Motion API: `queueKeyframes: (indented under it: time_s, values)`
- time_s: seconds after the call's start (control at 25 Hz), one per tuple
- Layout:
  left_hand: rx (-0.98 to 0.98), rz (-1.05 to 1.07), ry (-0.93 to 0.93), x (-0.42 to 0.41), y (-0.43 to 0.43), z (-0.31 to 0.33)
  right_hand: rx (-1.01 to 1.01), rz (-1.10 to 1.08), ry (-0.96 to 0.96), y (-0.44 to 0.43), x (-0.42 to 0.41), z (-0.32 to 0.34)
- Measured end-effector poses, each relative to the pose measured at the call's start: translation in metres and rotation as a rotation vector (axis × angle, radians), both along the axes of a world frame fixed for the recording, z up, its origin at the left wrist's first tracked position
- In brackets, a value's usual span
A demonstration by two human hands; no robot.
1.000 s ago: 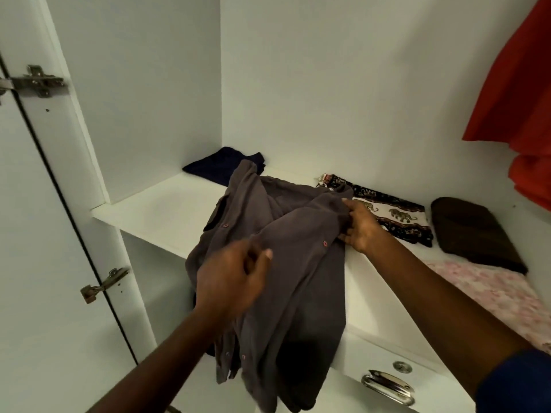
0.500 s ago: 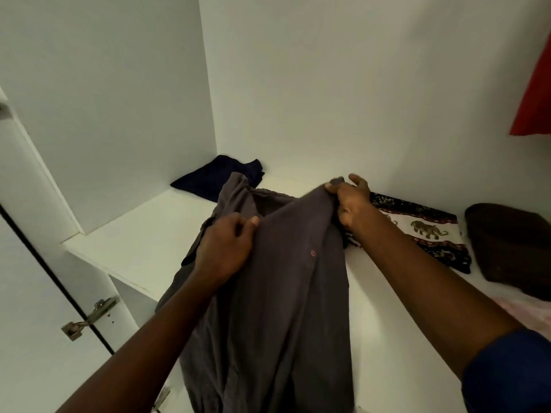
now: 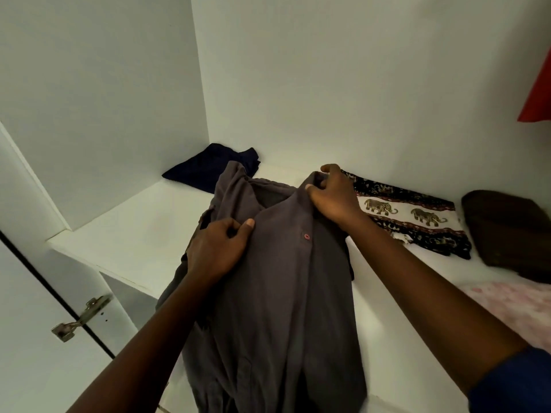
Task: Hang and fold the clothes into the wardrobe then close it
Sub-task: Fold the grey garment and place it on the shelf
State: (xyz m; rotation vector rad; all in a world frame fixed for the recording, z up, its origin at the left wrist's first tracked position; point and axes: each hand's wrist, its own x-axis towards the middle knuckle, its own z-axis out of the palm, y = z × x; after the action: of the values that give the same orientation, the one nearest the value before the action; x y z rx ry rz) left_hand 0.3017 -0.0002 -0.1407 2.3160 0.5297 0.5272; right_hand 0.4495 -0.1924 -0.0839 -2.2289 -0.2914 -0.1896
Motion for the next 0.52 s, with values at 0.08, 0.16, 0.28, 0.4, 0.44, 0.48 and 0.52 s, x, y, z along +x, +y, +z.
queueKeyframes:
  time_s: [0.08, 0.16, 0.28, 0.4, 0.44, 0.48, 0.52]
  values:
    - [-0.067, -0.076, 0.024, -0.005, 0.003, 0.007, -0.16, -0.014, -0.076, -0.006, -0.044, 0.007]
    - [-0.041, -0.139, 0.045, -0.016, 0.002, 0.012, -0.312, 0.072, 0.019, -0.009, -0.095, 0.004]
    - [0.289, -0.193, -0.125, -0.051, -0.008, -0.001, -0.46, 0.226, 0.025, -0.011, -0.18, -0.017]
    - [0.595, -0.507, -0.2, -0.088, -0.009, -0.027, -0.715, 0.25, -0.019, -0.02, -0.231, -0.055]
    - [0.672, -0.555, -0.166, -0.091, -0.003, -0.035, -0.791, 0.232, -0.041, -0.024, -0.238, -0.068]
    - [0.706, -0.55, -0.145, -0.093, 0.004, -0.039, -0.846, 0.181, -0.09, -0.029, -0.245, -0.078]
    - [0.691, -0.514, -0.137, -0.094, 0.01, -0.041, -0.881, 0.101, -0.135, -0.032, -0.25, -0.086]
